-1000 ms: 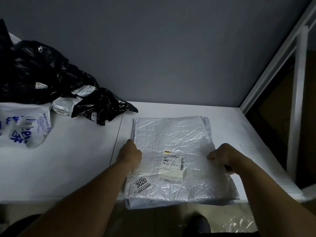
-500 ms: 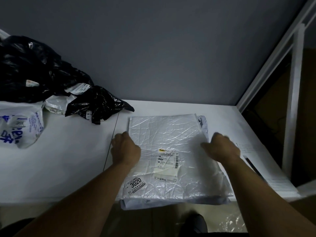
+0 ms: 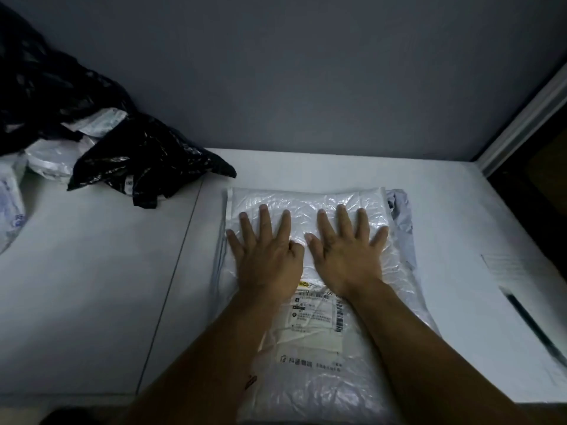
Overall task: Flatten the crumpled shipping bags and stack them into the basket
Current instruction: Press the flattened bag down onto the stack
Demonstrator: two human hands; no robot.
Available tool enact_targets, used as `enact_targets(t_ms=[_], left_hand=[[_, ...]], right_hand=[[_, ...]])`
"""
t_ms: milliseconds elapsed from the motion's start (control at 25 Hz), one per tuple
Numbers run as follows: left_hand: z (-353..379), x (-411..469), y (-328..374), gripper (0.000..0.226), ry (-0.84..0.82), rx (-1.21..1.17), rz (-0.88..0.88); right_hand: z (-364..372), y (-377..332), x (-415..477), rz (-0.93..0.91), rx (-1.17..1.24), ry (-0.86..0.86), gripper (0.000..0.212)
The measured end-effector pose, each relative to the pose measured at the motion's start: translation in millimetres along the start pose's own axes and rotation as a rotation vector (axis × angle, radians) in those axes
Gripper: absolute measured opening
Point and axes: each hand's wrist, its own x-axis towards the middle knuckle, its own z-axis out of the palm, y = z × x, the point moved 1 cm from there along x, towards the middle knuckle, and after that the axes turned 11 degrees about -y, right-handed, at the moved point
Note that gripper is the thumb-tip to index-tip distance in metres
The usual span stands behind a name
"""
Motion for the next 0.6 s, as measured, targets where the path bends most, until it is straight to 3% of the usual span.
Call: enact_targets(t_ms=[600], left_hand=[[23.3,10.8,-6.9,0.065,-0.023,0.097,-0.040]], right_hand=[[30.5,3.1,14.7,-0.001,-0.029,0.012,0.068]])
